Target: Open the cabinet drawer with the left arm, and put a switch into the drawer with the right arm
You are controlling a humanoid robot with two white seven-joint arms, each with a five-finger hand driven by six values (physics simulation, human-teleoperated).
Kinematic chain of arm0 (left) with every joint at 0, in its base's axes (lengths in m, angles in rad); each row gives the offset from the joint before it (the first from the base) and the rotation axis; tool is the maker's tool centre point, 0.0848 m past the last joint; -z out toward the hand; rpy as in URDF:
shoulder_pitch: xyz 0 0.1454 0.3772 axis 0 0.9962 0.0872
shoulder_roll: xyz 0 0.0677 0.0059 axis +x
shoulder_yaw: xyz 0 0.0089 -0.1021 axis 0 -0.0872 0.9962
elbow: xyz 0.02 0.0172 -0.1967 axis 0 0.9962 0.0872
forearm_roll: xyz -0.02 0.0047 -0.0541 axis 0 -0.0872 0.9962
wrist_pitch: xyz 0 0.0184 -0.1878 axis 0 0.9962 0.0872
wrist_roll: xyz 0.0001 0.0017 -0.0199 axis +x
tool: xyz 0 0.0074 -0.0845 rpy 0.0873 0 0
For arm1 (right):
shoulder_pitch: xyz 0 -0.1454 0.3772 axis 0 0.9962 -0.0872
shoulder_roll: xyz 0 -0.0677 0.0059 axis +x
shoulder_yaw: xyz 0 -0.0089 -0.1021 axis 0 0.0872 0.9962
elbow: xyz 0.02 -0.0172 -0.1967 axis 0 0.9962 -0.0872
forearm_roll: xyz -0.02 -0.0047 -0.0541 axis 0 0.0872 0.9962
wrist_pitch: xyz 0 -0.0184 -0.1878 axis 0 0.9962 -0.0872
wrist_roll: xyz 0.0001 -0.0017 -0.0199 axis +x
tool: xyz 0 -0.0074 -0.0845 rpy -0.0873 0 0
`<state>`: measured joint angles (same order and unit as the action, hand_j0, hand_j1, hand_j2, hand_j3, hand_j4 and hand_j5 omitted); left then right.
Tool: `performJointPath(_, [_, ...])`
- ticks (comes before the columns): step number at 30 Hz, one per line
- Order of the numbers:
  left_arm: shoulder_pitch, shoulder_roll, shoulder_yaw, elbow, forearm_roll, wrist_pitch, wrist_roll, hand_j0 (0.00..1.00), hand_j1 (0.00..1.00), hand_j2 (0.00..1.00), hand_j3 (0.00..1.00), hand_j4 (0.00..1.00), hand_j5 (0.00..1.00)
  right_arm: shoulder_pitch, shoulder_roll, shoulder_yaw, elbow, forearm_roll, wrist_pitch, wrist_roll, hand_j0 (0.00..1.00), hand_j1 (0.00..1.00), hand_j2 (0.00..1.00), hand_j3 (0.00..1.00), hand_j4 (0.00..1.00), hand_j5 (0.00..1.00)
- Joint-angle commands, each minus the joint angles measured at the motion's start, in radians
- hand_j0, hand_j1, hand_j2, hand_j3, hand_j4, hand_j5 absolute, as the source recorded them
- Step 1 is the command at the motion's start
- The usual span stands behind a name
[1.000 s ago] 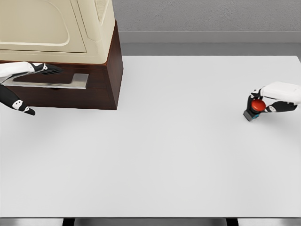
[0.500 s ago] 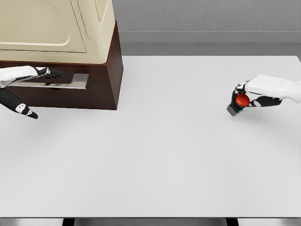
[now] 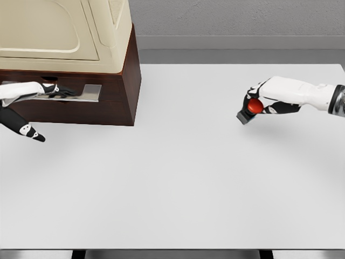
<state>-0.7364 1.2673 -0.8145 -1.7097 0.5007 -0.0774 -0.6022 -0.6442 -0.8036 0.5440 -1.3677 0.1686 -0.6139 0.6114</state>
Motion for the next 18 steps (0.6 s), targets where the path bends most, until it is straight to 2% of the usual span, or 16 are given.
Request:
performJointPath(1, [0.0, 0.0, -0.009, -0.014, -0.004, -0.002, -0.009, 1.0, 1.0, 1.0, 1.0, 1.0, 1.0, -0.005, 0.02, 0.008, -0.01, -0.007, 0.003, 0.0, 0.47, 0.47, 0.47, 0.47, 0.47, 0.47])
performJointPath(8, [0.017, 0.04, -0.009, -0.047, 0.045, -0.004, -0.009, 1.0, 1.0, 1.0, 1.0, 1.0, 1.0, -0.032, 0.06, 0.031, -0.016, -0.007, 0.003, 0.0, 0.47, 0.47, 0.47, 0.47, 0.47, 0.47])
performJointPath(18, [0.031, 0.07, -0.011, -0.053, 0.101, -0.007, -0.009, 1.0, 1.0, 1.0, 1.0, 1.0, 1.0, -0.078, 0.115, 0.066, -0.016, -0.009, 0.01, 0.0, 0.47, 0.47, 0.47, 0.47, 0.47, 0.47])
